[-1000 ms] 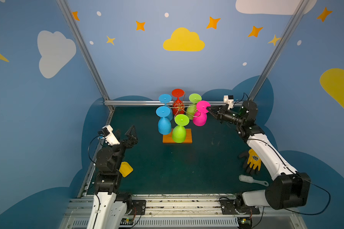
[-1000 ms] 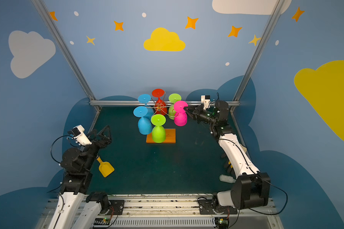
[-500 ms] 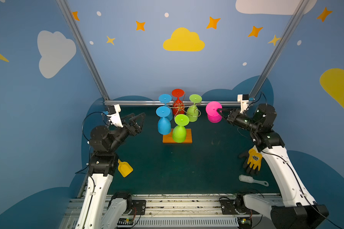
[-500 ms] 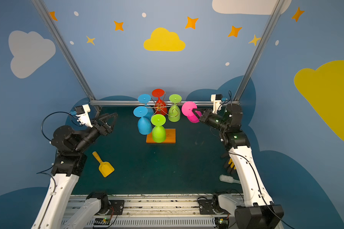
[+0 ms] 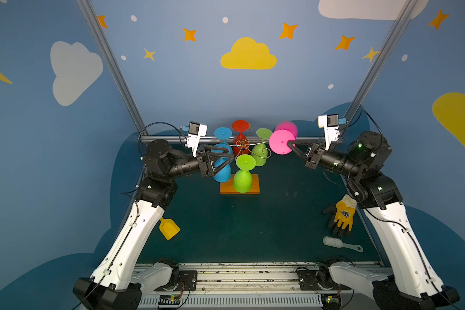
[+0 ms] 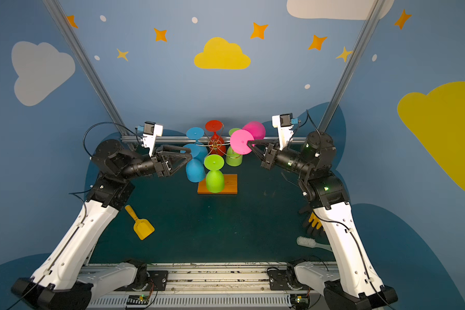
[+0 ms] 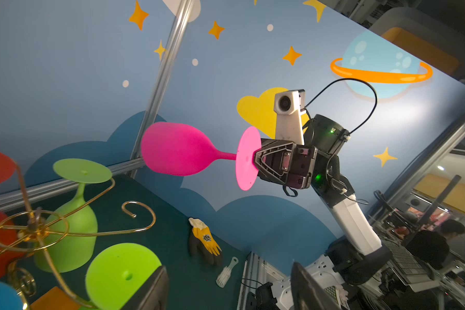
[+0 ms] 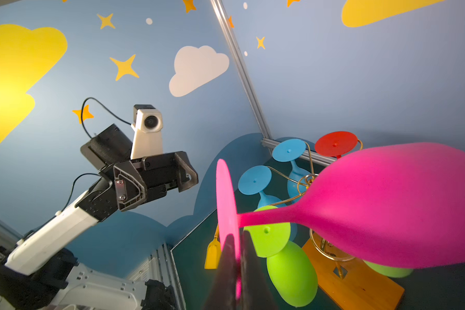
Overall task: Take the wine glass off the wine glass rack
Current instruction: Pick up the wine glass from the wine glass rack.
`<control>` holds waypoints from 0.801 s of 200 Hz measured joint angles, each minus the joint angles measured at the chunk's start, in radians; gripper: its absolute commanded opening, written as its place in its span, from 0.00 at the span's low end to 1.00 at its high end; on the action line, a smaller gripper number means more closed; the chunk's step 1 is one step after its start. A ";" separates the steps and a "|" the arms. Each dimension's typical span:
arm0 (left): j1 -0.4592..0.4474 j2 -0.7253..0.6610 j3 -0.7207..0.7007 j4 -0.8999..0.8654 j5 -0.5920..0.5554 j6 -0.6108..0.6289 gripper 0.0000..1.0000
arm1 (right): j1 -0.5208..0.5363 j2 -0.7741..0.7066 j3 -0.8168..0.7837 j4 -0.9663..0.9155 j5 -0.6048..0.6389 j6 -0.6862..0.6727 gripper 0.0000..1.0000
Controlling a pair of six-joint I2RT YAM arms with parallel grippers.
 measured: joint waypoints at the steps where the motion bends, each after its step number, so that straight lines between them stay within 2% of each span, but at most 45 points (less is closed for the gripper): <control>1: -0.002 0.002 0.001 0.001 0.001 0.000 0.71 | 0.003 0.002 0.002 0.000 0.001 -0.002 0.00; 44: -0.056 0.071 0.030 0.045 0.035 -0.020 0.71 | 0.092 0.057 0.043 -0.011 0.011 -0.059 0.00; 111: -0.079 0.154 0.071 0.141 0.040 -0.071 0.68 | 0.225 0.132 0.065 -0.036 0.038 -0.109 0.00; 134: -0.085 0.178 0.077 0.163 0.040 -0.084 0.60 | 0.250 0.143 0.076 -0.039 0.043 -0.118 0.00; 160: -0.091 0.196 0.077 0.172 0.042 -0.102 0.40 | 0.263 0.154 0.092 -0.039 0.046 -0.126 0.00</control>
